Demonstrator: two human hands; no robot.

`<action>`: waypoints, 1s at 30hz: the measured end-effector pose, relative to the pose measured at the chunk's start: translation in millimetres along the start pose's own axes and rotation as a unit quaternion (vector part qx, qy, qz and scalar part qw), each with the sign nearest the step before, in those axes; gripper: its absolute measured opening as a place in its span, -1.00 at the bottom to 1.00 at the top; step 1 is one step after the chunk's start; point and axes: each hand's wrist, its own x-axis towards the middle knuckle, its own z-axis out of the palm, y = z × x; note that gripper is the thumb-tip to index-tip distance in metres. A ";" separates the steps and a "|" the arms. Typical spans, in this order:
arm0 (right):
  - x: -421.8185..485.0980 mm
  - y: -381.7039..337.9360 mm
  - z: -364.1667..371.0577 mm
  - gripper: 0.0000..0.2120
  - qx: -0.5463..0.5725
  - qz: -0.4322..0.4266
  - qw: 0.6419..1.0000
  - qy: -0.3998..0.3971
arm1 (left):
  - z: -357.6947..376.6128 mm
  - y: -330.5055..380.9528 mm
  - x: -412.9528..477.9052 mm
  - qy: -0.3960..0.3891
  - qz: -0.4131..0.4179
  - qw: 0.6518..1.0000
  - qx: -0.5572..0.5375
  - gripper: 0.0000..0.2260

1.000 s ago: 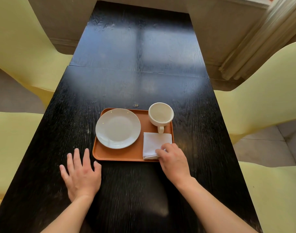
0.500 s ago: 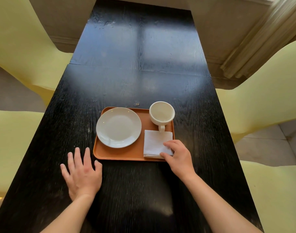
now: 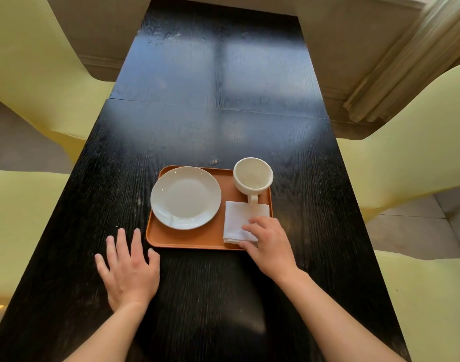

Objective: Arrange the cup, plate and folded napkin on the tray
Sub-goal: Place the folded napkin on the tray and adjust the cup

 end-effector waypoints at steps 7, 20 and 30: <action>29.7 -62.7 9.4 -0.61 0.198 0.145 0.969 -0.010 | 0.6 -0.1 -0.9 -0.009 -0.007 1.000 0.008 -0.47; 87.3 -83.6 21.7 -0.85 0.206 0.295 0.933 -0.021 | 3.8 -4.3 0.4 -0.014 -0.003 1.000 0.020 -0.47; 98.6 -83.3 28.5 -0.67 0.234 0.334 0.913 -0.012 | 4.8 -4.8 0.2 0.001 0.002 1.000 0.029 -0.42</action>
